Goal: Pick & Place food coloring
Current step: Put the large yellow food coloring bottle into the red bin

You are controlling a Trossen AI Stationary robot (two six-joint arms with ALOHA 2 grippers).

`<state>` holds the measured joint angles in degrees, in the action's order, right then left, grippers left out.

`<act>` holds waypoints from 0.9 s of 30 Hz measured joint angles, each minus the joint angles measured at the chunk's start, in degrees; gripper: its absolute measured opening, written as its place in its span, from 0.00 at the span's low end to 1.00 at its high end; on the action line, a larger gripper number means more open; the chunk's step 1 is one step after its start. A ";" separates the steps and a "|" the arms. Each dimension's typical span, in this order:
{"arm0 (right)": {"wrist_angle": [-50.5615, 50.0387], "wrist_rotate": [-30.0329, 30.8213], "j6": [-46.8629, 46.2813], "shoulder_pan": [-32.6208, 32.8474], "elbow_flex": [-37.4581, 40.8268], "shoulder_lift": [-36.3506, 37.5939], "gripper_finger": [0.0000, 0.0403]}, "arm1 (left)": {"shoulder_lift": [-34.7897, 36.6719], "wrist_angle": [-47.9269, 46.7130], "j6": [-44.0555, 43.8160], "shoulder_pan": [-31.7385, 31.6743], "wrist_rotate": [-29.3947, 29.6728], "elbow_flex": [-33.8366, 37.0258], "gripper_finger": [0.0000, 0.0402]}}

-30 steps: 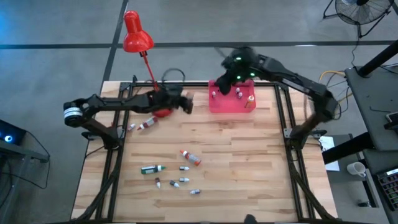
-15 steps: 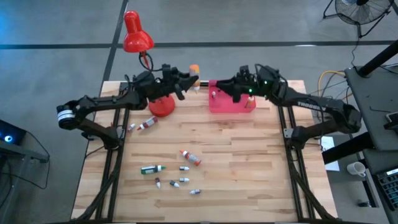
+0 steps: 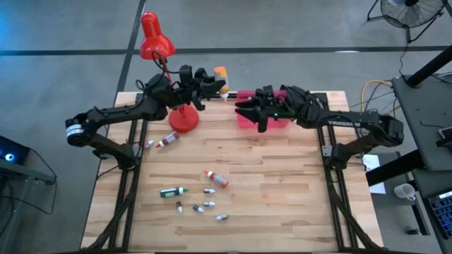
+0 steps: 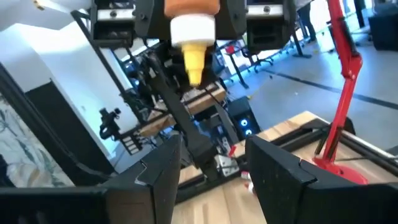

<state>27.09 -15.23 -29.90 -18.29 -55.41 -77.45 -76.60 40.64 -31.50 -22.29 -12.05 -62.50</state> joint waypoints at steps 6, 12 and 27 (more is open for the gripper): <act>0.06 -1.40 1.31 0.38 -3.94 -3.07 0.42 | -0.76 -0.26 0.00 0.88 -0.68 0.05 0.23; -0.60 -1.58 1.63 0.34 -6.50 -4.07 0.42 | -1.61 -0.53 0.00 1.48 -1.41 0.13 0.23; -2.08 -1.12 1.35 0.40 -7.16 -4.09 0.42 | -3.44 -2.60 0.83 1.47 -2.15 0.17 0.23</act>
<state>25.01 -16.36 -28.55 -17.89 -62.57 -81.54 -80.04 38.04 -30.67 -20.82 -14.20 -62.33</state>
